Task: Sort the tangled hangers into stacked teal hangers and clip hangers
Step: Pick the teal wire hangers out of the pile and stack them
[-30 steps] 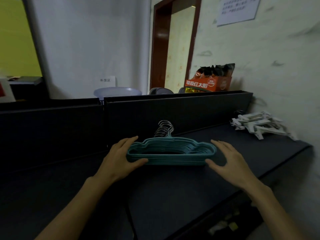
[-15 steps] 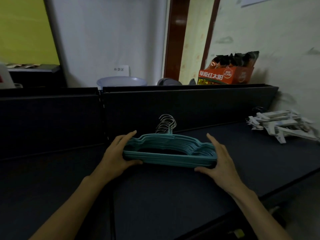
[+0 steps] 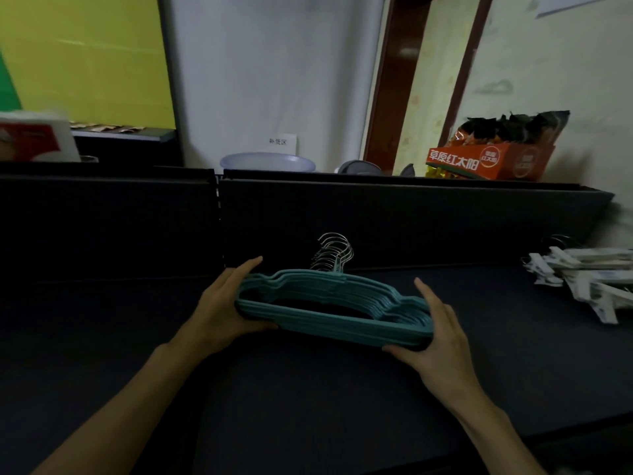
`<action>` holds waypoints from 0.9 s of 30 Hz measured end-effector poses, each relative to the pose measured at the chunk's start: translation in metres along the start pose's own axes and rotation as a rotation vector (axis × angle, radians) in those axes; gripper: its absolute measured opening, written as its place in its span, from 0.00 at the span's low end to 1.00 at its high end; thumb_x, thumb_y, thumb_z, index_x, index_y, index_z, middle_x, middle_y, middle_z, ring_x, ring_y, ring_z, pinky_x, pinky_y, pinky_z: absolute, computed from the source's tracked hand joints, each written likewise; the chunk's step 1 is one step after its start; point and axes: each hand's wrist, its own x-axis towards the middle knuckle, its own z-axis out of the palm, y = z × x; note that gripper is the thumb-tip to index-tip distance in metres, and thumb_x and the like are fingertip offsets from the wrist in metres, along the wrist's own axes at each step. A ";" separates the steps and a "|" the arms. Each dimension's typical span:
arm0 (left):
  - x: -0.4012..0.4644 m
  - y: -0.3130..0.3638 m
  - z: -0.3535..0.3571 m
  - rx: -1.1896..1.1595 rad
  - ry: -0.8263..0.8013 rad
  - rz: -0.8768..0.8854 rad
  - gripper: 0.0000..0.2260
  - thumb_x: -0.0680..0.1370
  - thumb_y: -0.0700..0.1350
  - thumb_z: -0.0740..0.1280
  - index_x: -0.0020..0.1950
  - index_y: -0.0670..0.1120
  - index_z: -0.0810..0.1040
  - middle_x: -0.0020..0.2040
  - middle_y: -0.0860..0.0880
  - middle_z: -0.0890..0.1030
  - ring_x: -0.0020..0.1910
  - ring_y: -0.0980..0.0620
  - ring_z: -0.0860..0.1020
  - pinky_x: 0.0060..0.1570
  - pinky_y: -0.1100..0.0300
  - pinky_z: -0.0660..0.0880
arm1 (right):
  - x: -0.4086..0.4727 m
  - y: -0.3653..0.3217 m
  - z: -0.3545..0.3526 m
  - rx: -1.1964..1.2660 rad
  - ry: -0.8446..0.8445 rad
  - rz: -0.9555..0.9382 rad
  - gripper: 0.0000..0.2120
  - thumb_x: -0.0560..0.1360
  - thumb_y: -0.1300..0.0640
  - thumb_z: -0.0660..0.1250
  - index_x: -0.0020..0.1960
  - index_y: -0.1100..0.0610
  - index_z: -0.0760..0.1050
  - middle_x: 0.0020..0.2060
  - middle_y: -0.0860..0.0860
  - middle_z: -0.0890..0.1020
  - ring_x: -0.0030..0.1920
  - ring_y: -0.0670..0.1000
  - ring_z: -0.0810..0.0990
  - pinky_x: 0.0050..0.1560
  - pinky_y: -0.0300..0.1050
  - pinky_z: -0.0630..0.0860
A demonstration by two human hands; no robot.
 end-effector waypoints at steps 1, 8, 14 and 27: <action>-0.002 0.002 -0.001 -0.002 0.006 -0.008 0.45 0.58 0.61 0.75 0.71 0.64 0.56 0.58 0.56 0.71 0.55 0.63 0.71 0.57 0.70 0.67 | 0.001 0.000 0.000 0.009 -0.003 -0.008 0.51 0.60 0.57 0.81 0.72 0.37 0.55 0.54 0.44 0.69 0.55 0.34 0.70 0.48 0.26 0.66; -0.031 0.009 -0.024 0.044 0.033 -0.099 0.47 0.59 0.57 0.79 0.70 0.66 0.55 0.59 0.58 0.71 0.56 0.62 0.71 0.54 0.78 0.63 | 0.001 -0.010 0.009 0.093 -0.055 -0.068 0.51 0.59 0.57 0.81 0.73 0.40 0.56 0.55 0.40 0.70 0.56 0.29 0.68 0.49 0.28 0.65; -0.059 -0.009 -0.075 0.089 0.060 -0.153 0.45 0.59 0.61 0.77 0.71 0.65 0.56 0.59 0.58 0.72 0.56 0.65 0.72 0.56 0.73 0.66 | 0.006 -0.048 0.051 0.172 -0.137 -0.090 0.53 0.59 0.57 0.81 0.72 0.35 0.54 0.55 0.38 0.70 0.55 0.30 0.69 0.50 0.29 0.67; -0.101 -0.068 -0.147 0.068 0.166 -0.240 0.46 0.58 0.54 0.80 0.70 0.59 0.61 0.60 0.53 0.72 0.56 0.58 0.73 0.56 0.64 0.70 | 0.017 -0.115 0.139 0.200 -0.217 -0.109 0.53 0.59 0.52 0.81 0.73 0.36 0.50 0.58 0.43 0.73 0.58 0.32 0.70 0.53 0.28 0.67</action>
